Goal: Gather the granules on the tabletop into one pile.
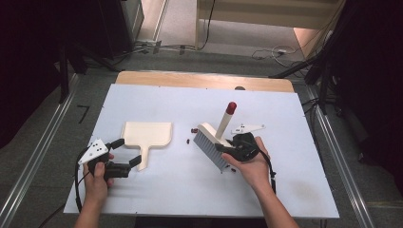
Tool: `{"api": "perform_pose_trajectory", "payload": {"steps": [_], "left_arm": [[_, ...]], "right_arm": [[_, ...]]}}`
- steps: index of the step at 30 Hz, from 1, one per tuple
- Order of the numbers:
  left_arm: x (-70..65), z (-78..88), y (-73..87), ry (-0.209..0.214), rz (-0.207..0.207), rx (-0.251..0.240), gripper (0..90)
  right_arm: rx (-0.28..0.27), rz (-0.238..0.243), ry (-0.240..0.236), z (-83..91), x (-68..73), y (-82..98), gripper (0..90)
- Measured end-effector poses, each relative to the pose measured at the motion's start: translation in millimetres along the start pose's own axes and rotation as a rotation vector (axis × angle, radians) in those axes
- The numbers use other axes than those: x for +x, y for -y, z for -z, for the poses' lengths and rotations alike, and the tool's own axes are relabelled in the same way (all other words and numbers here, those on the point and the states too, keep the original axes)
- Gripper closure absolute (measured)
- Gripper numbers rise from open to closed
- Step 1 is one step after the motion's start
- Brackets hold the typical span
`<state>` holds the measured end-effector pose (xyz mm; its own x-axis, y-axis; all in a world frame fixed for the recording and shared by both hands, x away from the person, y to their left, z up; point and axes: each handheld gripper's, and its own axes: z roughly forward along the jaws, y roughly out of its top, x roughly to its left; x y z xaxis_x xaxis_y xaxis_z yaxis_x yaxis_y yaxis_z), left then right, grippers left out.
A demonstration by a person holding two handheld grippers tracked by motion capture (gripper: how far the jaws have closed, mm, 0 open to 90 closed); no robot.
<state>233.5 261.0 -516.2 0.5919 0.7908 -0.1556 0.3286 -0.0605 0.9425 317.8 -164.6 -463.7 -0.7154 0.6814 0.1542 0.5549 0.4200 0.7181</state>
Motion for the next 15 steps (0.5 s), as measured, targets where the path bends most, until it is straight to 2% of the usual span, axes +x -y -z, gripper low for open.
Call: {"api": "perform_pose_trajectory", "payload": {"steps": [4, 8, 15], "left_arm": [[0.2, 0.7, 0.0, 0.001, 0.0, -0.002, 1.8], [-0.1, 0.7, -0.1, 0.0, -0.001, -0.003, 1.8], [0.0, 0.8, 0.0, 0.002, 0.0, -0.006, 1.8]], "right_arm": [[-0.007, 0.004, 0.014, 6.4, 7.6, -4.0, 65.6], [-0.049, -0.005, -0.012, 9.9, 19.5, -11.5, 65.5], [-0.05, -0.025, -0.035, -17.2, 44.2, -21.3, 65.5]]}}
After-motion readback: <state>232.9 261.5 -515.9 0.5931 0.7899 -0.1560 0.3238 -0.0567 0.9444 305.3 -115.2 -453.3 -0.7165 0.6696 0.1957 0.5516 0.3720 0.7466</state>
